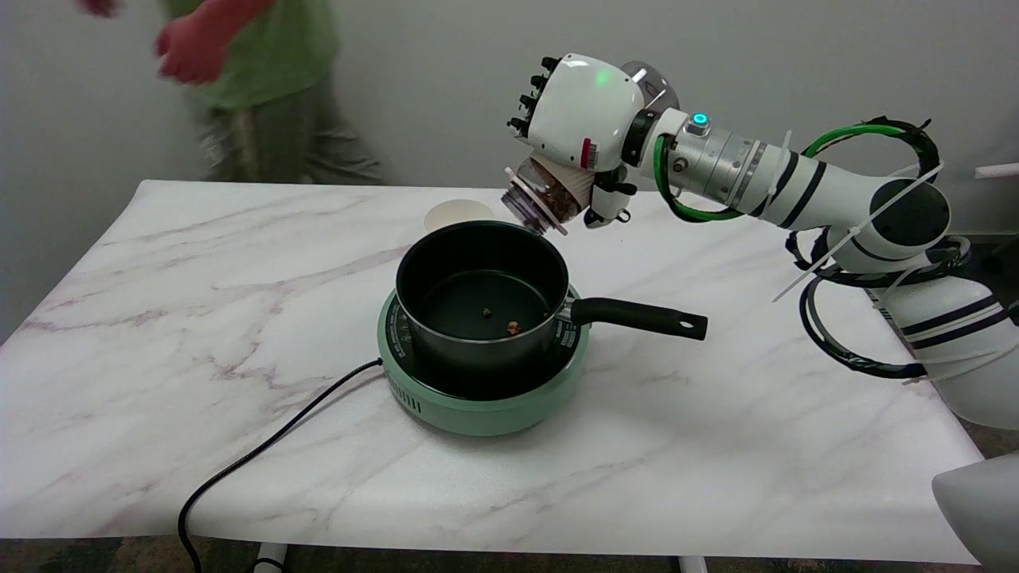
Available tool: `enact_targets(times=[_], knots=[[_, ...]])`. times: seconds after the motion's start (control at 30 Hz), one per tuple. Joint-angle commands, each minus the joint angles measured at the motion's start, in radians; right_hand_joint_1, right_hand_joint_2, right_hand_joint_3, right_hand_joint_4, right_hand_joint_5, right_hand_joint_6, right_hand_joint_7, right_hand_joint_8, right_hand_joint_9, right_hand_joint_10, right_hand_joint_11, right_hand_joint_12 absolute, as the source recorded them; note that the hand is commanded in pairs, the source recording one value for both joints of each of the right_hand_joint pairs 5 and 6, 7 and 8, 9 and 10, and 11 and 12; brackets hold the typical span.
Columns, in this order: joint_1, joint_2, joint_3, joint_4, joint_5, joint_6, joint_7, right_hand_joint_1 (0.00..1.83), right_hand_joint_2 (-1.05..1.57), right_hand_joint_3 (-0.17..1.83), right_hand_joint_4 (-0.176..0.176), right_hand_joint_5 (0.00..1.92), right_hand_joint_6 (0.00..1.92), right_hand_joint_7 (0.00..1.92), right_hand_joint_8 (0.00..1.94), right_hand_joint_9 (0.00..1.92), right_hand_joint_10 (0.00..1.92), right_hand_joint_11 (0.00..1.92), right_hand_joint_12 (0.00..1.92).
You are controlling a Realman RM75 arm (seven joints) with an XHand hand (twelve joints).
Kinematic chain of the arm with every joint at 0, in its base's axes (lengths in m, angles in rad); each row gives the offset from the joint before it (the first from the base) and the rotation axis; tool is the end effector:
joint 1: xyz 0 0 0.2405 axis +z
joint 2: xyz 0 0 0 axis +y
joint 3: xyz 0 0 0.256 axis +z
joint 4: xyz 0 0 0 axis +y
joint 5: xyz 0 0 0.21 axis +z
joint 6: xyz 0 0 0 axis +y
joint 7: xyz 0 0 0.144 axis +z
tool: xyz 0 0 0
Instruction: Pour the contents of the bottle into the soup pot.
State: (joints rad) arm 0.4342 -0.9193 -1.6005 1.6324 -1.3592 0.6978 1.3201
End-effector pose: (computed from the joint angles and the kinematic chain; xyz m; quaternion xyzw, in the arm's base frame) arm -0.0786 -0.3844 0.2926 0.8056 0.4058 -0.1516 0.4041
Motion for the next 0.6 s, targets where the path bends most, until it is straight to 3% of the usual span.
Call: enact_targets(times=[0.03, 0.6], knots=[[0.059, 0.011, -0.049, 0.004, -0.036, 0.018, 0.031, 1.16, 1.40, 0.52, 0.000, 1.88, 1.88, 1.66, 1.66, 1.61, 1.61, 1.31, 1.31], [0.073, 0.009, -0.057, -0.001, -0.038, 0.013, 0.044, 1.17, 1.39, 0.53, 0.000, 1.88, 1.88, 1.66, 1.66, 1.60, 1.60, 1.31, 1.31]])
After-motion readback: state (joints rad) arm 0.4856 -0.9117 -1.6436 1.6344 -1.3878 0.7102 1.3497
